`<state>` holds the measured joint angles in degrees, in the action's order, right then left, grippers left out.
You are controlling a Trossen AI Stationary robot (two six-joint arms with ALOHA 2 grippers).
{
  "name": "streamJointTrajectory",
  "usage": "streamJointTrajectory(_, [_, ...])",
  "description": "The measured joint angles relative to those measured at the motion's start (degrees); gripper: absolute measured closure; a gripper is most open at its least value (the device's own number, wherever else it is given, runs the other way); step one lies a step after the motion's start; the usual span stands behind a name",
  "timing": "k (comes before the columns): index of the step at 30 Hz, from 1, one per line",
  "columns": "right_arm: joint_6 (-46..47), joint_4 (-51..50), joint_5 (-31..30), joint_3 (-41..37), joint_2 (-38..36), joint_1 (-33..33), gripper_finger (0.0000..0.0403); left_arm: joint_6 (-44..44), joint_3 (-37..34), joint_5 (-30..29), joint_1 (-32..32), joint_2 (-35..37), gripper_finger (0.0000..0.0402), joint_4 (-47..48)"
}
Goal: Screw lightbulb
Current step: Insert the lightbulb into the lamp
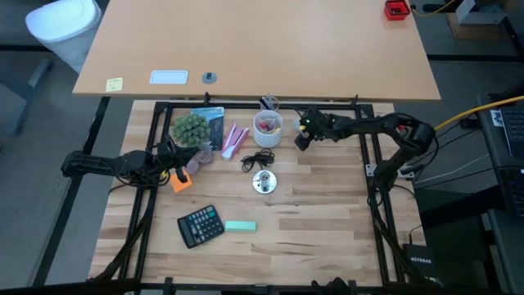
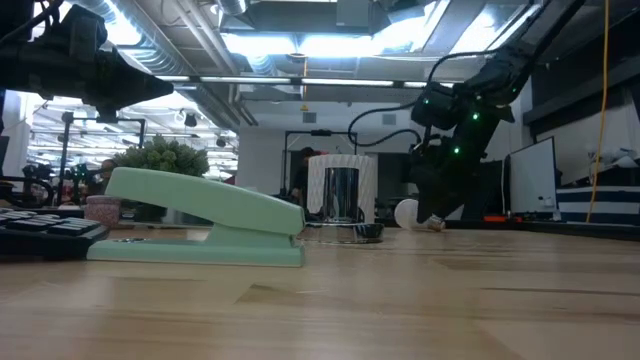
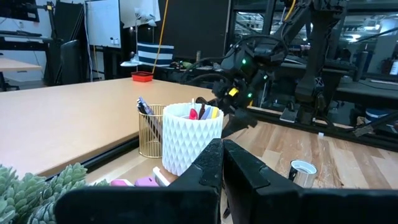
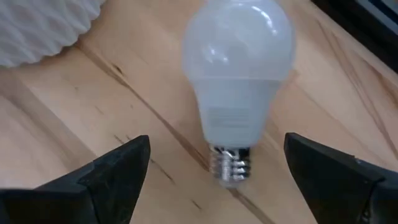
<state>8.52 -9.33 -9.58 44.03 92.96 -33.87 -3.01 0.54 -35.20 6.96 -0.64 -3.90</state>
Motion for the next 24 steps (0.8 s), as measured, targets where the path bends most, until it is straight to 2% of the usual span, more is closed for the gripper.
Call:
streamJointTrajectory(14, [0.00,6.31,-1.52,0.11,5.15,-1.05,0.0032,0.00,0.00,0.00,0.00,0.00,0.0398,-0.02])
streamJointTrajectory(21, [-0.02,8.19,-5.30,0.07,5.36,-1.05,0.0033,0.00,0.00,0.00,0.02,0.02,0.0398,-0.02])
streamJointTrajectory(24, [0.02,8.47,-6.18,0.04,5.39,-1.09,0.0045,0.01,0.00,0.00,0.01,0.00,0.0398,-0.01])
